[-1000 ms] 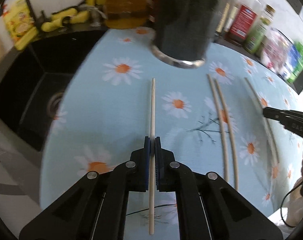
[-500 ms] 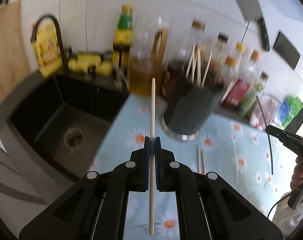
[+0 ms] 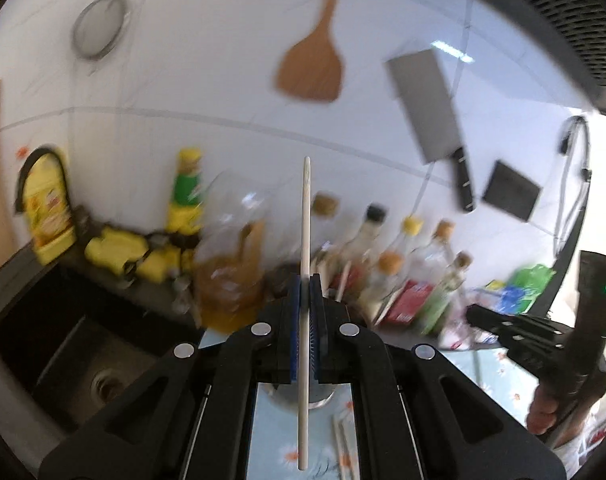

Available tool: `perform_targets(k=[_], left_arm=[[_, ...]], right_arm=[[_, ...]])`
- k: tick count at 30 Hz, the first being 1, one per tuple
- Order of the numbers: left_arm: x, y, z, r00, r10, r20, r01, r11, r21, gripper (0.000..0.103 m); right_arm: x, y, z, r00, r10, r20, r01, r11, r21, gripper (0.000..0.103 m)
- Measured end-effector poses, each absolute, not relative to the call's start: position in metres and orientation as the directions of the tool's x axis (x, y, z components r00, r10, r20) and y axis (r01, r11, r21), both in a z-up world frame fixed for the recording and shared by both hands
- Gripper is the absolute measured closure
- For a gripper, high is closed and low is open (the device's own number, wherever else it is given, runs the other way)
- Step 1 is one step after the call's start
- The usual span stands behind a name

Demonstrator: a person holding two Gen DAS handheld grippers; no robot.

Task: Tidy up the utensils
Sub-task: 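Lift both held chopsticks upright and carry them over the black holder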

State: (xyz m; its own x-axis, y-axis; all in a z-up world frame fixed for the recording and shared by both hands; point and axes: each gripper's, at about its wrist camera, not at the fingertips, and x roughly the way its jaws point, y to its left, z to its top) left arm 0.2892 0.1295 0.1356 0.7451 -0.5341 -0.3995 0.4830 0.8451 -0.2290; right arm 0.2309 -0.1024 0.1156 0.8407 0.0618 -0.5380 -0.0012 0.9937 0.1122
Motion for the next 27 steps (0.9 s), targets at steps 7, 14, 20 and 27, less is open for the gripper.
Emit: perform_targets(k=[7, 14, 20, 27], left_arm=[[0.304, 0.113, 0.147, 0.724, -0.639, -0.261, 0.609, 0.769, -0.194, 0.098], [0.334, 0.09, 0.135, 0.692, -0.678, -0.246, 0.657, 0.733, -0.174, 0.098], [0.353, 0.083, 0.117, 0.664, -0.711, -0.231, 0.682, 0.703, -0.201, 0.098], [0.379, 0.074, 0.093, 0.645, -0.723, -0.248, 0.684, 0.691, -0.233, 0.098]], right_arm=[[0.26, -0.081, 0.128, 0.889, 0.115, -0.444, -0.082, 0.992, 0.093, 0.098], [0.29, -0.083, 0.132, 0.925, 0.196, -0.327, -0.147, 0.975, 0.168, 0.098], [0.313, -0.092, 0.132, 0.938, 0.268, -0.219, -0.218, 0.949, 0.228, 0.098], [0.343, -0.093, 0.12, 0.924, 0.328, -0.198, -0.282, 0.932, 0.227, 0.098]])
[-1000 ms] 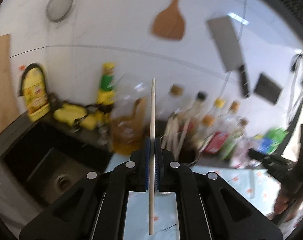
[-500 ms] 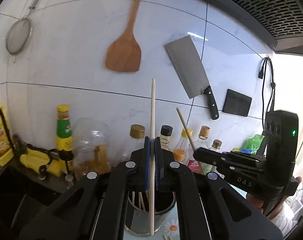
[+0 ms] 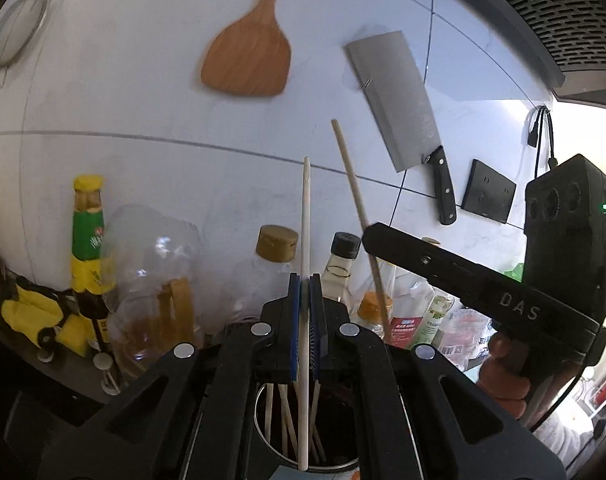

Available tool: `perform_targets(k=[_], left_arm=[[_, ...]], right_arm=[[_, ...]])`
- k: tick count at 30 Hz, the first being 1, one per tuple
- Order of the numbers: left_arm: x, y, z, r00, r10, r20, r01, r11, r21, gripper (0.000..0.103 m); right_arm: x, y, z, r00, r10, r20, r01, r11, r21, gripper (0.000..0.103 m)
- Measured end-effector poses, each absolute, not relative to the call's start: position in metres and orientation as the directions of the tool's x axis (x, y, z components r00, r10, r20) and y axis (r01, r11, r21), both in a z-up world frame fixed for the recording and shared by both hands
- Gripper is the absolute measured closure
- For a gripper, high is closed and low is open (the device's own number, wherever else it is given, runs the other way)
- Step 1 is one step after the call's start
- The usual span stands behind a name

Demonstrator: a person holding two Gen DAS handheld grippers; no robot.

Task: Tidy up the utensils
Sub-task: 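Lift both held chopsticks upright and carry them over the black holder, then open the left tool to drop its chopstick in the holder while the right tool releases its own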

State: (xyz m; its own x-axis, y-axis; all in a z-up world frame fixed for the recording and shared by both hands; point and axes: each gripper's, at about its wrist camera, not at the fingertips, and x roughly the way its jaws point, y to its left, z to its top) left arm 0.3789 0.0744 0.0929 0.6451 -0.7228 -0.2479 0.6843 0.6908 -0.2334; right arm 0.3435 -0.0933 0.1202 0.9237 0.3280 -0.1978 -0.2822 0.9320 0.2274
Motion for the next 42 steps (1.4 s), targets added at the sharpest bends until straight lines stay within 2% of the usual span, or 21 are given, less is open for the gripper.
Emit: perform_targets(k=[7, 14, 28, 37, 42], left_arm=[[0.384, 0.082, 0.067, 0.606, -0.775, -0.179, 0.709, 0.629, -0.321, 0.098], [0.381, 0.083, 0.045, 0.605, -0.779, -0.168, 0.707, 0.622, -0.337, 0.098], [0.367, 0.096, 0.027, 0.578, -0.791, -0.201, 0.69, 0.605, -0.398, 0.098], [0.371, 0.1, 0.043, 0.565, -0.821, -0.079, 0.719, 0.538, -0.441, 0.098], [0.372, 0.101, 0.028, 0.556, -0.825, -0.102, 0.696, 0.529, -0.485, 0.098]], right_arm=[[0.367, -0.1, 0.094, 0.913, 0.363, -0.185, -0.304, 0.909, 0.285, 0.098], [0.377, -0.102, 0.069, 0.892, 0.4, -0.21, -0.318, 0.886, 0.338, 0.098], [0.345, -0.089, 0.047, 0.886, 0.358, -0.296, -0.273, 0.917, 0.291, 0.098], [0.324, -0.089, 0.05, 0.896, 0.331, -0.295, -0.251, 0.927, 0.277, 0.098], [0.319, -0.088, 0.047, 0.895, 0.317, -0.316, -0.238, 0.935, 0.264, 0.098]])
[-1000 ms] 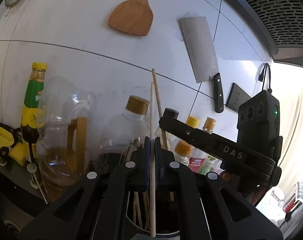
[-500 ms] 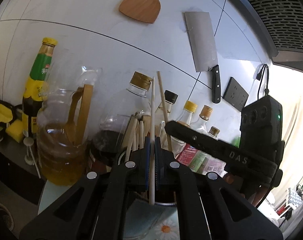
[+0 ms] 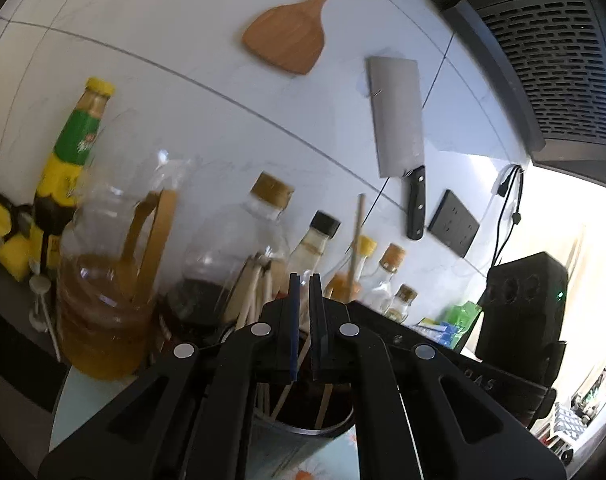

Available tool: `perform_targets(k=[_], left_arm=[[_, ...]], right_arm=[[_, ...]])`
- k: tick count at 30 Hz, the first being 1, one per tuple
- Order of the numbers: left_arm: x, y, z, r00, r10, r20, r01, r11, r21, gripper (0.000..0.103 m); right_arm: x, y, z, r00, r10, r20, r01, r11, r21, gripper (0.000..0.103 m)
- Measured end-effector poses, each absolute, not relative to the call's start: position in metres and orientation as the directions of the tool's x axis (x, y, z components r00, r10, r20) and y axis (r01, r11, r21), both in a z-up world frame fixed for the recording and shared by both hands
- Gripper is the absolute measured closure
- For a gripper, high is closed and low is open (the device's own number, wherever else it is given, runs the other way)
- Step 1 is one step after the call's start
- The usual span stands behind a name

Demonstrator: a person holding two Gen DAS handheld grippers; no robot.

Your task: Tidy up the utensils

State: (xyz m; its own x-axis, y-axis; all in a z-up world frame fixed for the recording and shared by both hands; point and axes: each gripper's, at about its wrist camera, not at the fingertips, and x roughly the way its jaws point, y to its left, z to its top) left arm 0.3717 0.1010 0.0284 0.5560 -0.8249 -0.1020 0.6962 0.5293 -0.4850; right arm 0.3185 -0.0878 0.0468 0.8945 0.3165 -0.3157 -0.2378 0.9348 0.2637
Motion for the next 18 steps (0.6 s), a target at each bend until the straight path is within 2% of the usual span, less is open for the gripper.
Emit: perform_targets(k=[5, 7, 9, 12, 13, 14, 16, 18], left_arm=[[0.363, 0.109, 0.03, 0.587, -0.8, -0.12, 0.679, 0.568, -0.465, 0.097], [0.363, 0.109, 0.034, 0.586, -0.798, -0.137, 0.68, 0.577, -0.452, 0.091], [0.361, 0.107, 0.039, 0.595, -0.786, -0.166, 0.678, 0.602, -0.421, 0.069], [0.36, 0.1, 0.046, 0.598, -0.767, -0.231, 0.688, 0.64, -0.343, 0.049], [0.36, 0.099, 0.047, 0.599, -0.762, -0.247, 0.69, 0.647, -0.324, 0.049], [0.36, 0.096, 0.05, 0.598, -0.752, -0.276, 0.694, 0.659, -0.29, 0.046], [0.362, 0.09, 0.052, 0.596, -0.733, -0.327, 0.697, 0.675, -0.243, 0.042], [0.365, 0.084, 0.053, 0.585, -0.713, -0.388, 0.707, 0.682, -0.187, 0.042]], right_arm=[[0.31, -0.09, 0.047, 0.897, 0.312, -0.314, -0.231, 0.935, 0.269, 0.098], [0.309, -0.09, 0.047, 0.897, 0.308, -0.318, -0.227, 0.937, 0.266, 0.097], [0.306, -0.091, 0.048, 0.896, 0.307, -0.319, -0.224, 0.936, 0.27, 0.094], [0.301, -0.091, 0.05, 0.897, 0.296, -0.327, -0.216, 0.942, 0.258, 0.094], [0.299, -0.091, 0.051, 0.9, 0.283, -0.33, -0.207, 0.946, 0.249, 0.086], [0.296, -0.092, 0.052, 0.904, 0.268, -0.332, -0.194, 0.952, 0.238, 0.071], [0.292, -0.094, 0.054, 0.913, 0.248, -0.325, -0.178, 0.957, 0.229, 0.057], [0.285, -0.098, 0.057, 0.92, 0.232, -0.317, -0.166, 0.96, 0.224, 0.054]])
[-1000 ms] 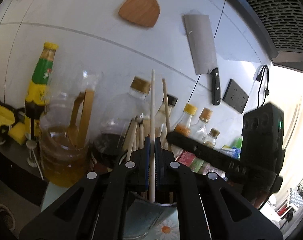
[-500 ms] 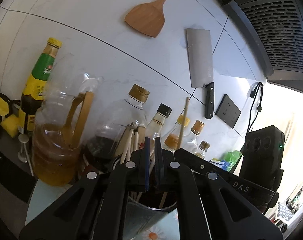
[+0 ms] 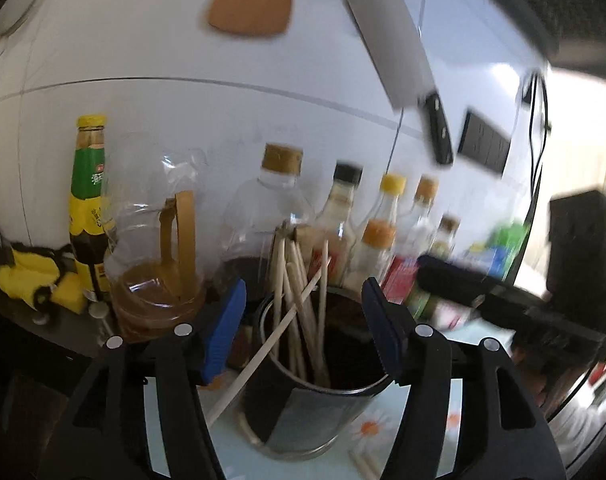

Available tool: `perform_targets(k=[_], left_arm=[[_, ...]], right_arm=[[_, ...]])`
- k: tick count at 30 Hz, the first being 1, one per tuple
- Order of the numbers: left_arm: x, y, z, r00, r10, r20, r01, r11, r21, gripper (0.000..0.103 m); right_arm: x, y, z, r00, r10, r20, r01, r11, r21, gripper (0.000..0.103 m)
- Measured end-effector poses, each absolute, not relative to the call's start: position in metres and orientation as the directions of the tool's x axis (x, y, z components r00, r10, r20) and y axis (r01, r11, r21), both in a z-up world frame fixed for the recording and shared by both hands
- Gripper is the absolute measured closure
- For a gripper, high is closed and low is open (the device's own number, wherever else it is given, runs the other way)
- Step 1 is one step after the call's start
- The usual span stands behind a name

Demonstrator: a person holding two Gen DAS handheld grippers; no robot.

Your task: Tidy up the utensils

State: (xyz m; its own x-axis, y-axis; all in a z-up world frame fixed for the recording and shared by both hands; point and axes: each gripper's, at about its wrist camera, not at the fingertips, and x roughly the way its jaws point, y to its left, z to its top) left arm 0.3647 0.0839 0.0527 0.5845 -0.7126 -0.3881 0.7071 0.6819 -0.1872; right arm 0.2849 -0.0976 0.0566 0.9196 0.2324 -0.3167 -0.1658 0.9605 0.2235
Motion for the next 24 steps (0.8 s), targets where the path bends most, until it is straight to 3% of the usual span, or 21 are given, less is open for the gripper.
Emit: perform_targets(k=[2, 4, 6, 9, 15, 18, 24], left_arm=[[0.368, 0.079, 0.053, 0.576, -0.694, -0.432, 0.715, 0.684, -0.144, 0.042], [0.374, 0.072, 0.053, 0.554, -0.675, -0.487, 0.729, 0.676, -0.109, 0.043], [0.378, 0.067, 0.052, 0.547, -0.649, -0.528, 0.733, 0.676, -0.072, 0.054], [0.381, 0.064, 0.051, 0.546, -0.612, -0.572, 0.736, 0.677, -0.022, 0.056], [0.392, 0.051, 0.053, 0.527, -0.548, -0.65, 0.745, 0.666, 0.042, 0.06], [0.397, 0.039, 0.05, 0.492, -0.514, -0.702, 0.76, 0.647, 0.06, 0.062], [0.403, 0.026, 0.051, 0.509, -0.424, -0.749, 0.75, 0.645, 0.144, 0.084]], right_arm=[[0.279, -0.103, 0.058, 0.925, 0.211, -0.315, -0.146, 0.965, 0.217, 0.028], [0.271, -0.108, 0.06, 0.938, 0.178, -0.299, -0.117, 0.971, 0.21, 0.021], [0.267, -0.115, 0.06, 0.936, 0.179, -0.302, -0.112, 0.967, 0.228, 0.021], [0.264, -0.124, 0.058, 0.936, 0.173, -0.305, -0.096, 0.963, 0.251, 0.021], [0.273, -0.128, 0.051, 0.914, 0.154, -0.377, -0.062, 0.968, 0.244, 0.035], [0.274, -0.128, 0.048, 0.908, 0.153, -0.39, -0.059, 0.968, 0.244, 0.036], [0.274, -0.127, 0.038, 0.9, 0.144, -0.411, -0.037, 0.966, 0.258, 0.036]])
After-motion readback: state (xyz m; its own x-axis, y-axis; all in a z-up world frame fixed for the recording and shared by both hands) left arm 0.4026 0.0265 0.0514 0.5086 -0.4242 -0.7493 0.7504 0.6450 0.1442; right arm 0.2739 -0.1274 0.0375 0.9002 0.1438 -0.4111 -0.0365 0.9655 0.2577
